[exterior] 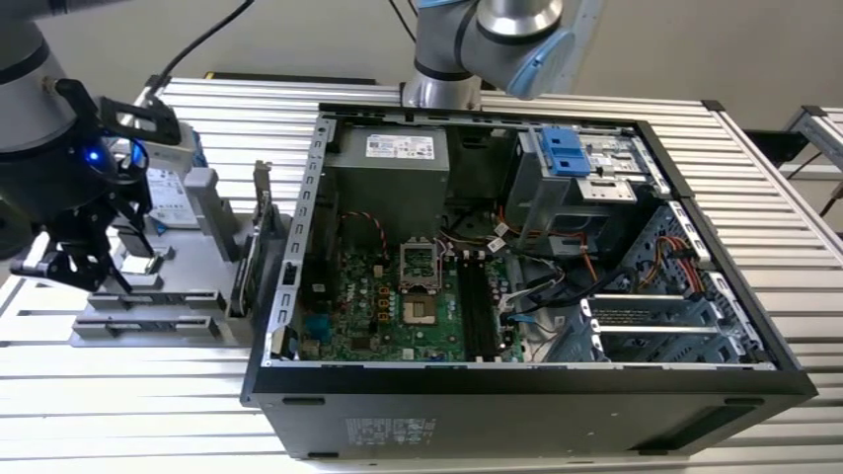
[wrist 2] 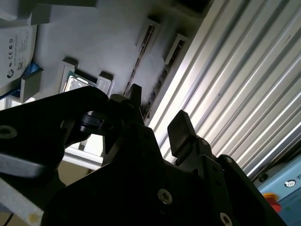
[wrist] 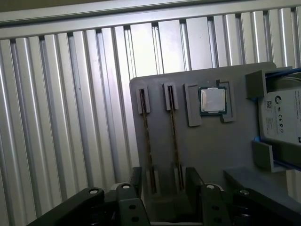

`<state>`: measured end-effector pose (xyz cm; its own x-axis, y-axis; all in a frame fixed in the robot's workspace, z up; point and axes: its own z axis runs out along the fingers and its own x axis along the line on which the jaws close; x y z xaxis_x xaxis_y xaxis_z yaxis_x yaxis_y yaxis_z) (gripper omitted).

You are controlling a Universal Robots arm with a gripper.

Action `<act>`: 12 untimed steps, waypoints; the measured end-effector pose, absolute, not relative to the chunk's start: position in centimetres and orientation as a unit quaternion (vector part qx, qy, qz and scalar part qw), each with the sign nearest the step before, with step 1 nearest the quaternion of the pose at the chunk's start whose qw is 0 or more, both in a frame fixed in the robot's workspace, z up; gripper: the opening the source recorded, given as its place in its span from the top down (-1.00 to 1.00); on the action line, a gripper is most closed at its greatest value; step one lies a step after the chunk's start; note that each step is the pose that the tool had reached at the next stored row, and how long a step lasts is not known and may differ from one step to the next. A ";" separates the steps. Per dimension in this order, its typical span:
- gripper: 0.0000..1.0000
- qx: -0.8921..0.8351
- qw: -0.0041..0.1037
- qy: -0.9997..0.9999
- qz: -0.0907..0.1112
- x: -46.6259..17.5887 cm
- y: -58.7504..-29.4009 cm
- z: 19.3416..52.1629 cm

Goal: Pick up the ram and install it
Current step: 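Pick up the ram and move it above insertion slot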

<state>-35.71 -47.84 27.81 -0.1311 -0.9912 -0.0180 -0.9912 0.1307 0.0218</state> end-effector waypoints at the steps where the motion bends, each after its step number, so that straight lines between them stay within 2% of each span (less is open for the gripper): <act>1: -1.00 0.659 0.000 -0.752 -0.014 -35.7 -47.8 27.7; 12: -1.00 0.659 0.000 -0.752 -0.014 -35.9 -47.5 26.8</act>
